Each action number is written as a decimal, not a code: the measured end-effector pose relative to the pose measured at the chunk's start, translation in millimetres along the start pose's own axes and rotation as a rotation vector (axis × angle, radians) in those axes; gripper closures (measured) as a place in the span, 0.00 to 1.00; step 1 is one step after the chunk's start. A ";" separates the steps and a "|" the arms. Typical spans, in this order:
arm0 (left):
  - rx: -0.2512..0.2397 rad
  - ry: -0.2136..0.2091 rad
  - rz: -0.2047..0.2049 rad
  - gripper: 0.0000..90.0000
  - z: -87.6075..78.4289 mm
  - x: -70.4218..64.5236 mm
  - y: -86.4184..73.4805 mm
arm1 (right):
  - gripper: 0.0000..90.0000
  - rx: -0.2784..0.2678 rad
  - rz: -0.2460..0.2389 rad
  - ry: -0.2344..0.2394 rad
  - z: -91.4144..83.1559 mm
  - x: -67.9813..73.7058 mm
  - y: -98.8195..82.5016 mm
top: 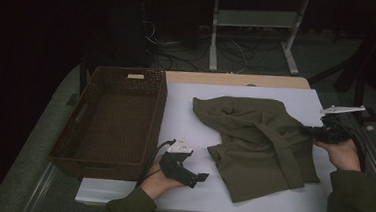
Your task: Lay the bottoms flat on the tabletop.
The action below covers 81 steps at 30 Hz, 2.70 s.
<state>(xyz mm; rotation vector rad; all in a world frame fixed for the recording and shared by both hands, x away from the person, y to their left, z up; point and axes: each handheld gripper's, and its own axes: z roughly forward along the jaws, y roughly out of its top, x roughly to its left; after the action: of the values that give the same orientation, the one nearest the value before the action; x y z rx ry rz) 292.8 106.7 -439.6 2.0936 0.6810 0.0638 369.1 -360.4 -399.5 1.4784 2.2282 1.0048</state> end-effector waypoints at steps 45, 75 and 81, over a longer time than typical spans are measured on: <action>-0.015 -0.043 0.016 0.00 -11.9 -14.2 -12.7 | 0.44 0.062 -0.040 0.175 -6.4 56.0 -62.2; -0.001 -0.040 0.026 0.00 -9.3 -12.9 -12.4 | 0.96 0.119 -0.249 0.120 3.6 76.7 -57.0; -0.001 -0.042 0.028 0.00 -9.1 -13.4 -12.3 | 0.96 0.036 -0.241 0.159 -8.6 82.1 -44.8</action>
<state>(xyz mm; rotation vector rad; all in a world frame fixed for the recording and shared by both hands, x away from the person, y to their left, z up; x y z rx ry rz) 273.4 112.3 -441.1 2.0984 0.6264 0.0361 297.5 -301.1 -412.7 1.1419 2.4747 1.0393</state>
